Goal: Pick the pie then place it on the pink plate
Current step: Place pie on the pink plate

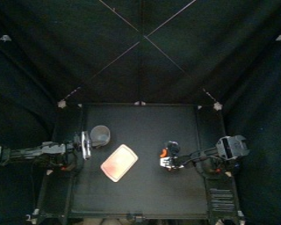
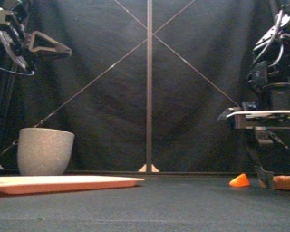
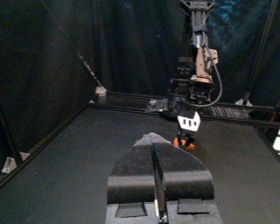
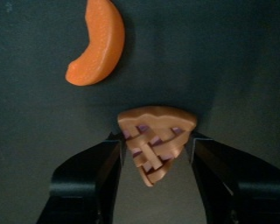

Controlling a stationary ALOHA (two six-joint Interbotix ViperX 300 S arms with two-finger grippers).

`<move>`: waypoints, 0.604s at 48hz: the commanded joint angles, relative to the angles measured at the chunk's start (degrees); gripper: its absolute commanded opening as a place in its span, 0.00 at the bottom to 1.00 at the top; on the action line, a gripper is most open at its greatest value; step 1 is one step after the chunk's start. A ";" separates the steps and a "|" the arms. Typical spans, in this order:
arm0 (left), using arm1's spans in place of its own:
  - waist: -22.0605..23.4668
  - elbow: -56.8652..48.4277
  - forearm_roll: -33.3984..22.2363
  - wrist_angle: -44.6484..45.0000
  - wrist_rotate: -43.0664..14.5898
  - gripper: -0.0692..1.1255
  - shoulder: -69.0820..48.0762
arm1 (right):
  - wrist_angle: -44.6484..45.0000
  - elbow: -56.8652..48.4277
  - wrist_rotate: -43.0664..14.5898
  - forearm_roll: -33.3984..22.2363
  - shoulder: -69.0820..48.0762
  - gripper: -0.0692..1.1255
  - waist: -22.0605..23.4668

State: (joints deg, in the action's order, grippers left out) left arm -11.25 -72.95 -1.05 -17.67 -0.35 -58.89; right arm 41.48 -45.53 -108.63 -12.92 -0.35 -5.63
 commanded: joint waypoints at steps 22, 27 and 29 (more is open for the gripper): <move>-0.18 1.32 0.26 -0.26 -0.09 0.05 0.09 | -4.83 22.76 1.05 -29.44 2.64 0.50 -0.26; -0.26 1.32 0.79 -0.44 -0.09 0.05 0.00 | -9.49 28.56 0.70 -36.56 6.86 0.50 -0.18; -0.18 1.41 0.88 -0.53 -0.09 0.05 0.09 | -11.51 30.41 0.70 -37.71 8.88 0.50 0.00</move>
State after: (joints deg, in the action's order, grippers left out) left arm -11.34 -72.95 -0.53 -17.67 -0.26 -58.97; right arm 33.13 -19.60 -107.67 -47.37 6.94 -5.80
